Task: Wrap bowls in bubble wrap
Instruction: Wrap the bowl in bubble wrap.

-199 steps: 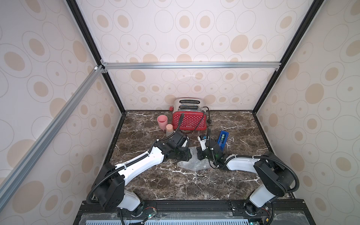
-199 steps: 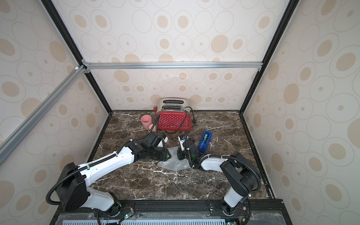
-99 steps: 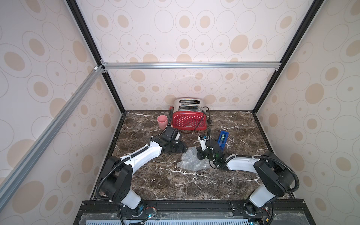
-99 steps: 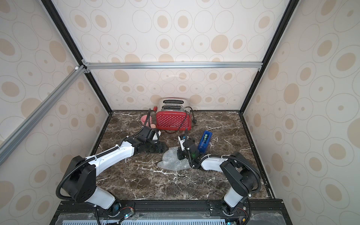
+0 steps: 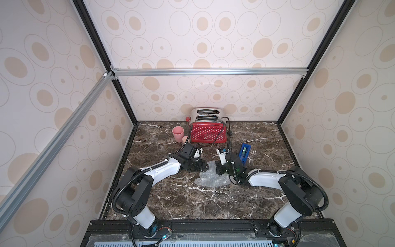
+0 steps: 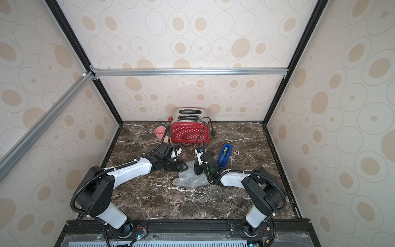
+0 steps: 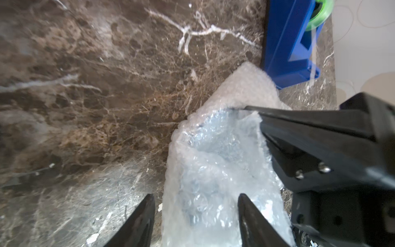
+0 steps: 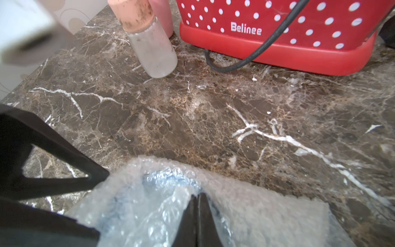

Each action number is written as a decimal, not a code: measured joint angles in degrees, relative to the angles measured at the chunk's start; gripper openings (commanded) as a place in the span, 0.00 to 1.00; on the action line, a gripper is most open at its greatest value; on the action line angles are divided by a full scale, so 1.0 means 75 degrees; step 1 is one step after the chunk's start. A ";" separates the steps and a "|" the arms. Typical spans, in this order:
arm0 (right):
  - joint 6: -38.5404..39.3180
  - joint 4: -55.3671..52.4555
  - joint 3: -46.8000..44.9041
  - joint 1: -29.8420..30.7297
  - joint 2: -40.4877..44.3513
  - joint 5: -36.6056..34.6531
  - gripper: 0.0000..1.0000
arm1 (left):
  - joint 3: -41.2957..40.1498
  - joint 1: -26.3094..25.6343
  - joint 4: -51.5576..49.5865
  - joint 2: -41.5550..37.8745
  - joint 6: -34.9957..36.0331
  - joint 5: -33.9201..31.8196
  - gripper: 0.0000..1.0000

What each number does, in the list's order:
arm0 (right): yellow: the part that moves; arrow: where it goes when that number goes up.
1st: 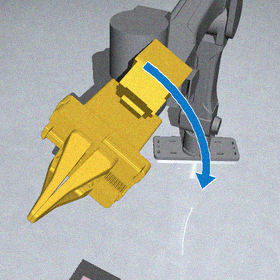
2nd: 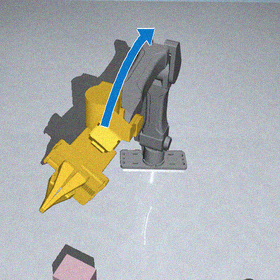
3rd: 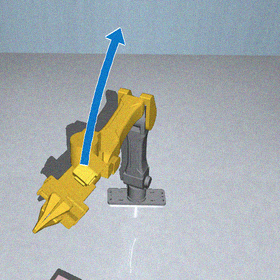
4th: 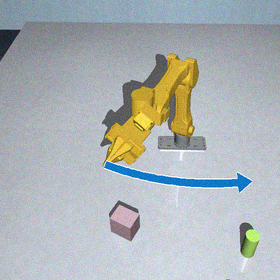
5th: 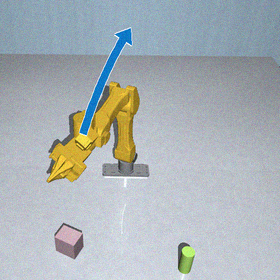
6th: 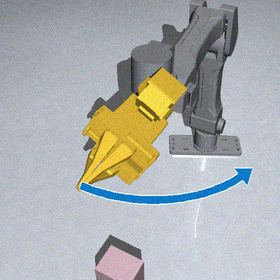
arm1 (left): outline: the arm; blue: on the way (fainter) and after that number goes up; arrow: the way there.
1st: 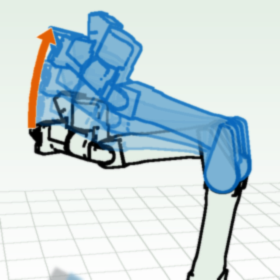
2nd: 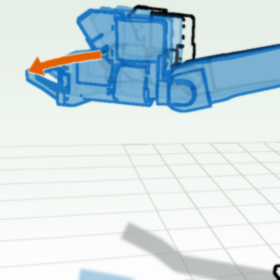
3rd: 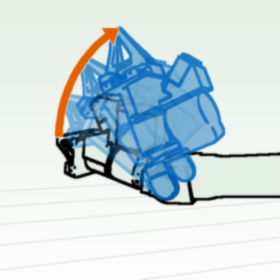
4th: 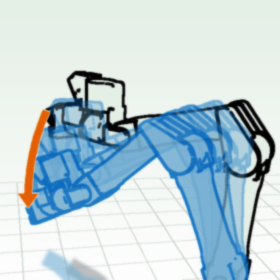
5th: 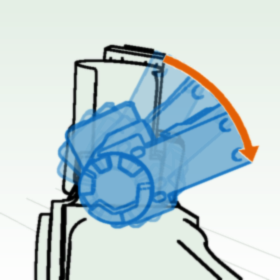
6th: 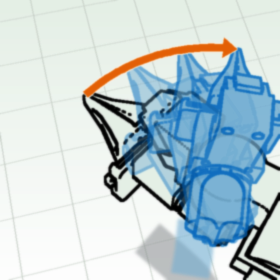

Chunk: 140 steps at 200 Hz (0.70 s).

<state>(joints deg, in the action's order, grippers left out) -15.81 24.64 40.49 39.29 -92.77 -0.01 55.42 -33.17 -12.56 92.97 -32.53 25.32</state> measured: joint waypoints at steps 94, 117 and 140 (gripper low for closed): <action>0.0035 -0.0344 0.0638 0.0000 -0.0061 0.0093 0.00 | 0.0003 -0.0055 0.0032 0.0245 0.0000 0.0055 0.58; 0.0047 -0.0385 0.0813 -0.0006 -0.0230 0.0090 0.00 | 0.0012 -0.0108 0.0038 0.0315 0.0003 0.0087 0.58; 0.0061 -0.0475 0.0930 -0.0015 -0.0478 0.0061 0.00 | 0.0023 -0.0178 0.0055 0.0385 0.0003 0.0099 0.57</action>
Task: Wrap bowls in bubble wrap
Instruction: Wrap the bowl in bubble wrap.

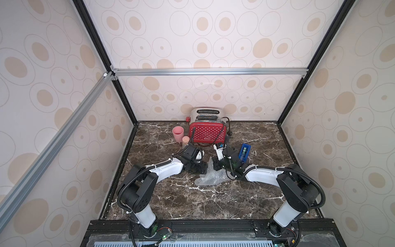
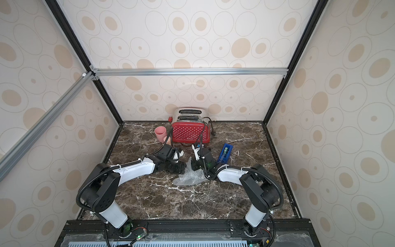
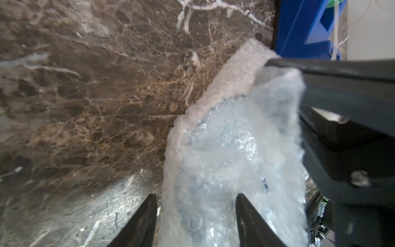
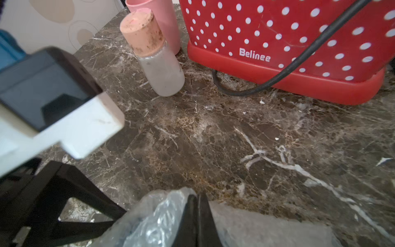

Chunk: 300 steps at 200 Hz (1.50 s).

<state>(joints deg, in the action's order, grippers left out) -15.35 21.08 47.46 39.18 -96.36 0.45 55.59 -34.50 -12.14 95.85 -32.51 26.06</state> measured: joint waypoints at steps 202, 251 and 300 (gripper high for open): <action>-0.0175 0.0029 0.0318 -0.0254 -0.0682 0.0119 0.00 | 0.0201 0.0154 -0.1341 -0.1501 0.0052 -0.0968 0.75; -0.0230 0.0111 0.0318 -0.0271 -0.0691 0.0210 0.00 | 0.0309 0.0169 -0.0758 -0.1740 0.0146 0.0029 0.84; -0.0265 0.0160 0.0221 -0.0353 -0.0688 0.0300 0.00 | 0.1279 0.0242 -0.1075 0.0061 0.0577 -0.0230 0.79</action>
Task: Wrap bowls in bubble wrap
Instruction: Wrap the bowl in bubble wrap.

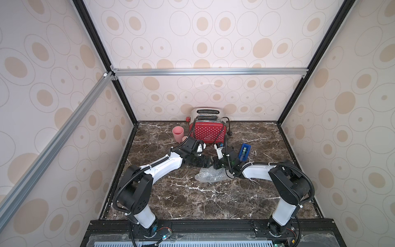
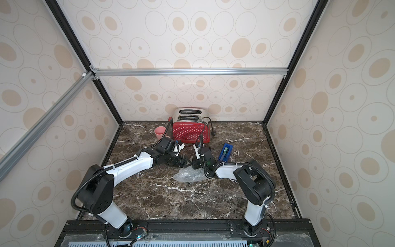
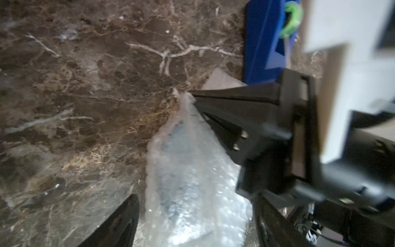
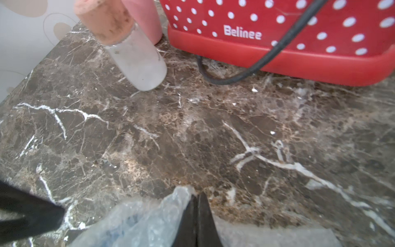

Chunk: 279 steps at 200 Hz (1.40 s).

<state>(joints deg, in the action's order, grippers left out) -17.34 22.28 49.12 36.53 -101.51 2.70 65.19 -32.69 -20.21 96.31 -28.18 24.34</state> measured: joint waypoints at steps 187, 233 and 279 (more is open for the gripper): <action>0.0006 0.0143 -0.0294 -0.0012 0.0297 0.0195 0.00 | 0.0892 0.0283 0.0481 0.1862 -0.0189 0.0434 0.69; 0.0093 -0.0134 -0.0297 -0.0017 0.0548 0.0166 0.14 | 0.0851 0.0283 0.0653 0.1888 -0.0291 0.0583 0.67; 0.0350 -0.0737 -0.0297 -0.0044 0.1617 -0.0096 0.50 | 0.0761 0.0283 0.0819 0.1888 -0.0361 0.0647 0.67</action>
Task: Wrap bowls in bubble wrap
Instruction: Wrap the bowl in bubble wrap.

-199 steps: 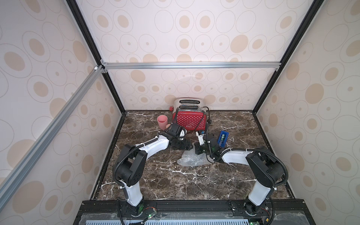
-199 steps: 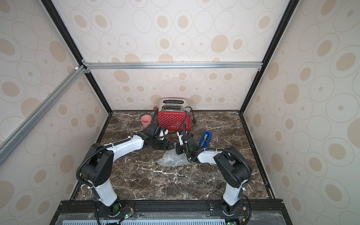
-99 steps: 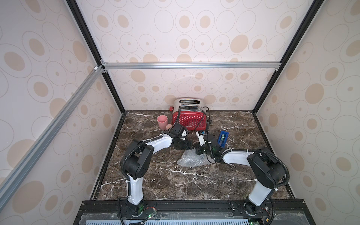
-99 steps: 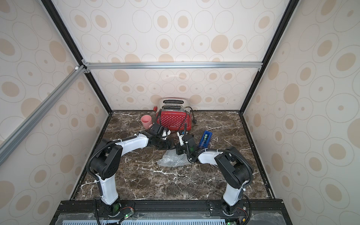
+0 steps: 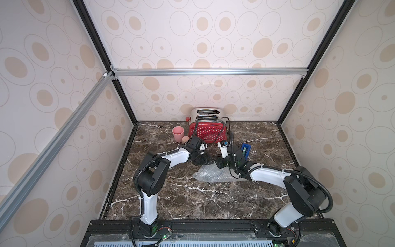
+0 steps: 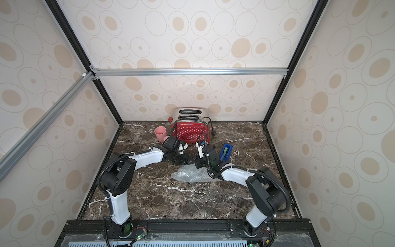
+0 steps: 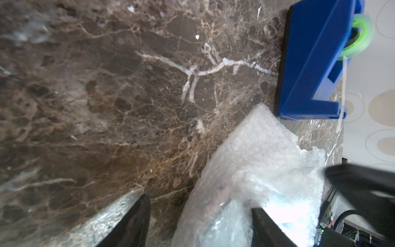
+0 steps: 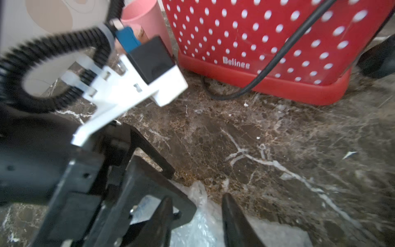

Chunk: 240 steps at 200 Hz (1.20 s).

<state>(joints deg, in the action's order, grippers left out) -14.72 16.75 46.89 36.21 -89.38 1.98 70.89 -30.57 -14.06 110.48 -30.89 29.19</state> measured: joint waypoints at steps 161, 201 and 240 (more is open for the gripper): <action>-0.3351 -0.3095 -0.4468 -0.3404 0.5989 0.0350 0.75 | -0.0122 0.0000 0.0169 0.0000 -0.0073 0.0076 0.66; -0.4208 -0.1682 -0.4698 -0.3809 0.4613 0.1253 0.70 | -0.0157 0.0000 0.0169 -0.0003 -0.0073 0.0079 0.66; -0.4782 -0.0015 -0.4692 -0.3818 0.3369 0.1775 0.61 | -0.0163 0.0000 0.0169 -0.0003 -0.0070 0.0105 0.66</action>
<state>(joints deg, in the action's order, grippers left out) -50.59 16.64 11.70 7.57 -64.12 15.29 69.67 -30.57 -12.80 110.45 -31.42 29.98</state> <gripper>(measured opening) 0.653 0.662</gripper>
